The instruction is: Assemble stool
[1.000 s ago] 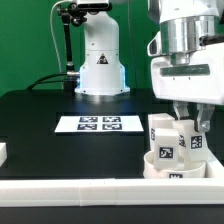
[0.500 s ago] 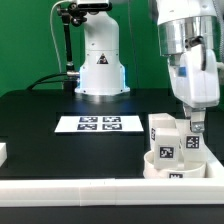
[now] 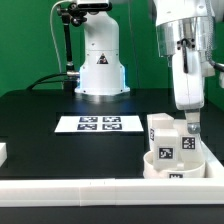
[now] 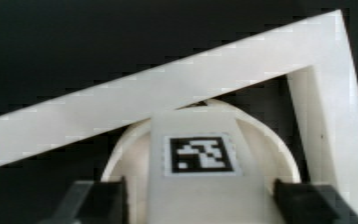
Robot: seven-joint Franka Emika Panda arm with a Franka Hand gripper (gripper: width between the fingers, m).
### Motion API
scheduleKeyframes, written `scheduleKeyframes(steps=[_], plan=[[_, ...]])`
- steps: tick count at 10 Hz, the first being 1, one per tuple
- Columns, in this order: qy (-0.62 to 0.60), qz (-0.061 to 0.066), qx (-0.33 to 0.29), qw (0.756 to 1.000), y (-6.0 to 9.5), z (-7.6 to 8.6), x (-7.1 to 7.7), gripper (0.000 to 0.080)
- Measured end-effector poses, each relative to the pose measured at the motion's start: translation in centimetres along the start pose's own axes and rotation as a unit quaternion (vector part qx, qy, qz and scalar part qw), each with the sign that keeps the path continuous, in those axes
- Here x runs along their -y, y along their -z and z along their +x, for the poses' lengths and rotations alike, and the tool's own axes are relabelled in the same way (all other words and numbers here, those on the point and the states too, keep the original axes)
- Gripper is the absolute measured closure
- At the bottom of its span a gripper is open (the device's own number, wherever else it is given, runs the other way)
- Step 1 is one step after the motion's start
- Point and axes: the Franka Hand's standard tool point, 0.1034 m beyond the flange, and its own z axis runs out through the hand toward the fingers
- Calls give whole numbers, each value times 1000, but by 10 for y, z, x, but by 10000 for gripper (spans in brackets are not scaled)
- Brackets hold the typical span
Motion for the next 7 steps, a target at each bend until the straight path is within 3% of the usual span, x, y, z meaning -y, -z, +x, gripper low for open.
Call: scheduleKeyframes(steps=[1,2,4,5,7], plan=[[3,0,0,1000,0,0,0,279],[36,-5,4,999,6,0,3,191],[54,10,16,998,26,-5,13,158],[58,24,20,998,32,-5,18,152],[68,22,18,997,29,-4,16,150]])
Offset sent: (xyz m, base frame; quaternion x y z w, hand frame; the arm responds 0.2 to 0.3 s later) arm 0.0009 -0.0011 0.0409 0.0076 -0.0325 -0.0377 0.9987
